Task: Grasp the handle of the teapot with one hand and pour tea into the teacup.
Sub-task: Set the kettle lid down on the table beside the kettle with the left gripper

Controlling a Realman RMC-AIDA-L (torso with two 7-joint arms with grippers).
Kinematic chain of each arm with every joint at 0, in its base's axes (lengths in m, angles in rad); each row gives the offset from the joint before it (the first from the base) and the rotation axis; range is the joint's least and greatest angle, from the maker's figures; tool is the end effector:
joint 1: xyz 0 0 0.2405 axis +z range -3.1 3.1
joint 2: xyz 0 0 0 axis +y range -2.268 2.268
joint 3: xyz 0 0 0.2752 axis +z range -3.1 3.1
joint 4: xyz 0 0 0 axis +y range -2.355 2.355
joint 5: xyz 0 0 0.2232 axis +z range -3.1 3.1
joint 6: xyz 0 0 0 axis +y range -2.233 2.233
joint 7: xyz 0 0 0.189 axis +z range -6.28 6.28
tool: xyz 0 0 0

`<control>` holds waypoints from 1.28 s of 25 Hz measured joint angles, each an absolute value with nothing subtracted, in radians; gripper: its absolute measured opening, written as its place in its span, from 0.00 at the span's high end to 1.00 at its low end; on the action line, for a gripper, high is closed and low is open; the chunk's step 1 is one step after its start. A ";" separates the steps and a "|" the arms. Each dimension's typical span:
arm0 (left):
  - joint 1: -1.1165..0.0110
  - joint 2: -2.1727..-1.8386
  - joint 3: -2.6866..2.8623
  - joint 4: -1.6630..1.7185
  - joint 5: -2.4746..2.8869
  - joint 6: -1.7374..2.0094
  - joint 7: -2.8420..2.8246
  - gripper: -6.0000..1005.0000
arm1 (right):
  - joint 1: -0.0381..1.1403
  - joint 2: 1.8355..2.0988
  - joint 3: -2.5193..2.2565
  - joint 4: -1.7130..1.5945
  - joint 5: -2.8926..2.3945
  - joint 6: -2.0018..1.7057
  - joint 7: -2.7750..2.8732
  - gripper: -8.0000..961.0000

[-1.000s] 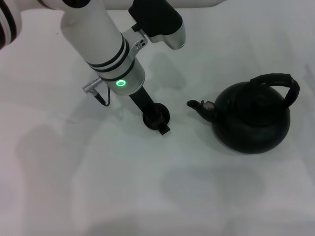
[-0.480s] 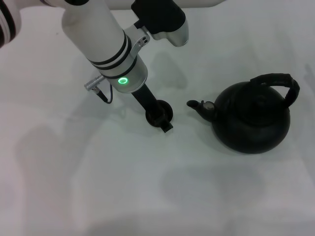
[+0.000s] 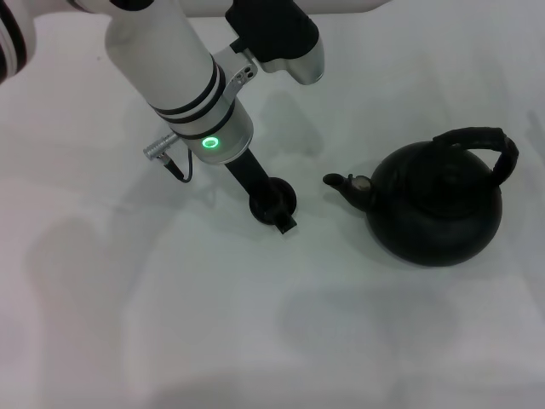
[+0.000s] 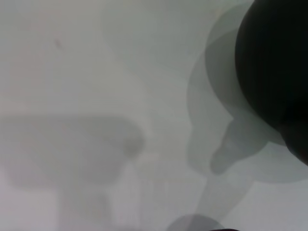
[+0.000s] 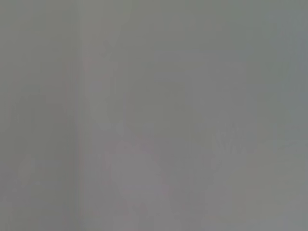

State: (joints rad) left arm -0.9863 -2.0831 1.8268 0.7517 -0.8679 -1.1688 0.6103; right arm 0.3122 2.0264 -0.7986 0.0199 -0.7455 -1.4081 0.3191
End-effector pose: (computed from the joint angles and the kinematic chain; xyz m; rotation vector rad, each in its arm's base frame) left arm -0.1613 0.3946 -0.1770 -2.8448 -0.6368 0.6481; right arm 0.3988 0.3208 0.0078 -1.5887 0.5297 0.7086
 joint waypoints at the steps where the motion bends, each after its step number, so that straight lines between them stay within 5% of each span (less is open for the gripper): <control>1: -0.986 -2.083 1.827 0.752 -0.868 -1.169 0.610 0.23 | 0.312 2.026 -0.798 0.020 -0.745 -1.408 0.319 0.09; 22: -0.970 -2.083 1.821 0.780 -0.867 -1.160 0.616 0.16 | 0.313 2.025 -0.798 0.022 -0.746 -1.404 0.319 0.09; 32: -0.731 -2.077 1.634 1.049 -0.874 -1.155 0.782 0.16 | 0.309 2.023 -0.800 0.021 -0.745 -1.408 0.319 0.09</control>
